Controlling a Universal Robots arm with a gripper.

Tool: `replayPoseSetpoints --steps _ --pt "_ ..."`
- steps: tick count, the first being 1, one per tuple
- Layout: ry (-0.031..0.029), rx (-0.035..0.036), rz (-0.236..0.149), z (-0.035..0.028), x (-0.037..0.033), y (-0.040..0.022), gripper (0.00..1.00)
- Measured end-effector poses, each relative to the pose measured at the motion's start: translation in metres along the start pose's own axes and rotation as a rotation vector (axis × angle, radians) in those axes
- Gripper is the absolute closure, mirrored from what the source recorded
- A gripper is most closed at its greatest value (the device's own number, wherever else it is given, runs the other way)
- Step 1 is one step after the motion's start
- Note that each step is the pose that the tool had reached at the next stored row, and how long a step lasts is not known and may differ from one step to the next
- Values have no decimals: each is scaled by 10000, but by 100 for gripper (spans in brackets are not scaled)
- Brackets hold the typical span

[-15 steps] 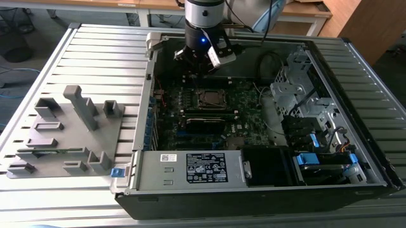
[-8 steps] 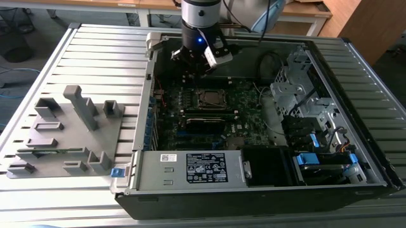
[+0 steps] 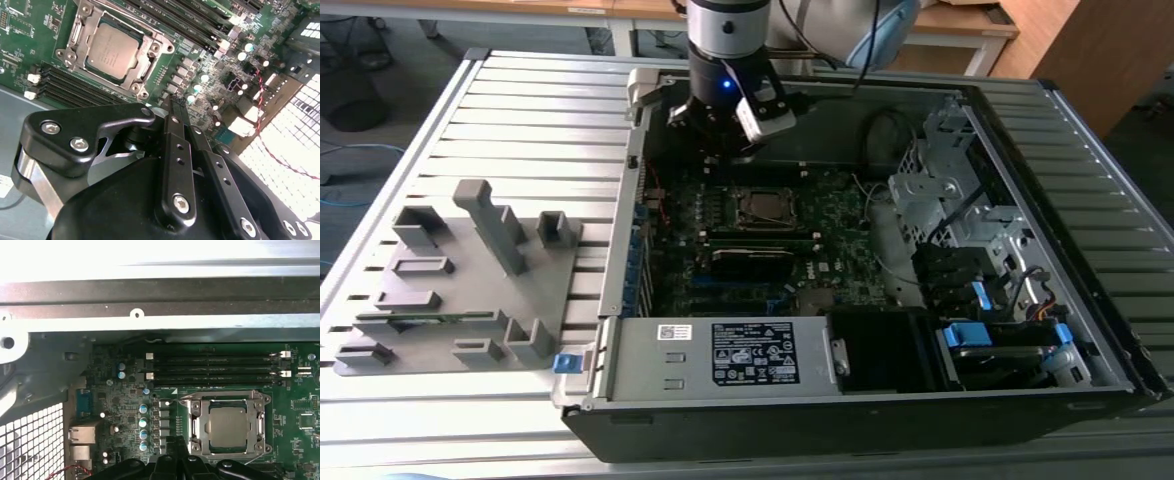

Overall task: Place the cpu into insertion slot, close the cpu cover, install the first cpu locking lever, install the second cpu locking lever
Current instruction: 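Install the first cpu locking lever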

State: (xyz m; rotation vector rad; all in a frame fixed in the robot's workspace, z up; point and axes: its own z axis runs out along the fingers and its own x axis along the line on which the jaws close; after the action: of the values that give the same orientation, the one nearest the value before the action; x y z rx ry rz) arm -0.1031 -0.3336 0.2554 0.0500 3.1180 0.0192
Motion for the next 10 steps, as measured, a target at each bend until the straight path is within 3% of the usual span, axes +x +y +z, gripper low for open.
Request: replayPoseSetpoints --steps 4,10 --pt "1 3 -1 -7 6 -1 89" --pt "-3 0 -1 -71 5 0 89"
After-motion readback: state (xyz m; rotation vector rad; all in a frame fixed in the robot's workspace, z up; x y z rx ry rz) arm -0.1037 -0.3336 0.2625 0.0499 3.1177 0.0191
